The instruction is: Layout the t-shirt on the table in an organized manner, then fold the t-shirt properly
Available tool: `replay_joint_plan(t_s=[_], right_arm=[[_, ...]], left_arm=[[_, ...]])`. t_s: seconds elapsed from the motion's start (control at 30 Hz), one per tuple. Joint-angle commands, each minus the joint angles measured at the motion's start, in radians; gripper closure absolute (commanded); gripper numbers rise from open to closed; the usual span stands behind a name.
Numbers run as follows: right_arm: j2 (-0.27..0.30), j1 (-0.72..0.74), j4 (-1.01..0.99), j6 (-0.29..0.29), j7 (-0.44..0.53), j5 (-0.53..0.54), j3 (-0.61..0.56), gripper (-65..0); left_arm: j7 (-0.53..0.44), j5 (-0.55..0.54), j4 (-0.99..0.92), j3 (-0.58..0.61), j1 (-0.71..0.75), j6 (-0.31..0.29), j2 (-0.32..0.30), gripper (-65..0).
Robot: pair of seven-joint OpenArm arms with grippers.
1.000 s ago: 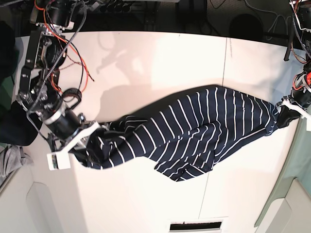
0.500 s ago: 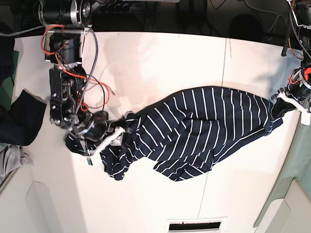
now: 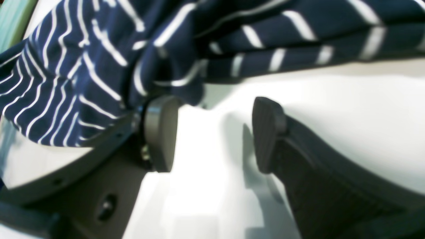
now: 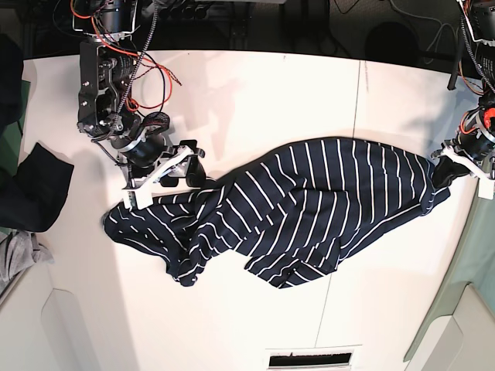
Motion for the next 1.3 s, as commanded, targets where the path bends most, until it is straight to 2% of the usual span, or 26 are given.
replay_joint_plan(t_s=[0.0, 0.13, 0.2, 0.27, 0.33, 0.43, 0.53, 0.63, 0.73, 0.87, 1.0, 1.1, 1.27], right_arm=[[-0.002, 0.024, 0.004, -0.006, 0.040, 0.017, -0.019, -34.5], [-0.020, 0.039, -0.060, -0.053, 0.137, -0.046, -0.084, -34.5], [-0.043, 0.065, -0.111, -0.058, 0.160, -0.080, -0.097, -34.3], [-0.069, 0.101, -0.169, -0.058, 0.160, -0.107, -0.102, -28.8], [-0.086, 0.143, -0.231, -0.056, 0.165, -0.134, -0.102, -22.0], [-0.094, 0.193, -0.290, -0.051, 0.189, -0.162, -0.102, -15.2], [-0.093, 0.219, -0.275, -0.023, 0.179, -0.197, -0.102, 0.0], [-0.093, 0.213, -0.189, 0.035, 0.106, -0.197, -0.102, 0.0], [-0.087, 0.172, -0.033, 0.036, 0.032, -0.193, -0.100, 0.0], [-0.034, 0.082, 0.190, 0.035, 0.019, -0.145, -0.100, 0.0], [0.023, 0.002, 0.337, 0.036, -0.018, -0.134, -0.100, 0.0], [0.057, -0.050, 0.376, 0.036, -0.031, -0.130, -0.098, 0.0], [0.068, -0.099, 0.376, 0.036, -0.028, -0.095, -0.074, 0.0]], left_arm=[[-0.010, -0.017, 0.014, -0.006, -0.013, -0.007, -0.022, 0.0], [-0.003, -0.015, 0.014, -0.006, -0.007, -0.007, -0.023, 0.0], [-0.004, -0.005, 0.014, -0.006, -0.007, -0.006, -0.022, -8.8], [-0.005, -0.002, 0.014, -0.006, -0.007, 0.001, -0.022, -16.1], [-0.016, 0.008, 0.014, -0.006, -0.007, 0.031, -0.022, -20.4], [-0.051, 0.058, 0.009, -0.006, -0.007, 0.080, -0.022, -21.4], [-0.088, 0.078, -0.026, -0.006, -0.007, 0.096, -0.023, -21.4], [-0.119, 0.077, -0.084, -0.006, -0.008, 0.095, -0.022, -21.6], [-0.151, 0.072, -0.142, -0.006, -0.008, 0.093, -0.022, -22.0], [-0.177, 0.050, -0.191, -0.006, -0.030, 0.055, -0.019, -33.7], [-0.178, 0.055, -0.266, -0.006, -0.104, 0.053, -0.016, -34.0], [-0.180, 0.059, -0.332, 0.003, -0.163, 0.053, -0.017, -34.0], [-0.192, 0.094, -0.391, 0.091, -0.222, 0.053, -0.017, -34.0]])
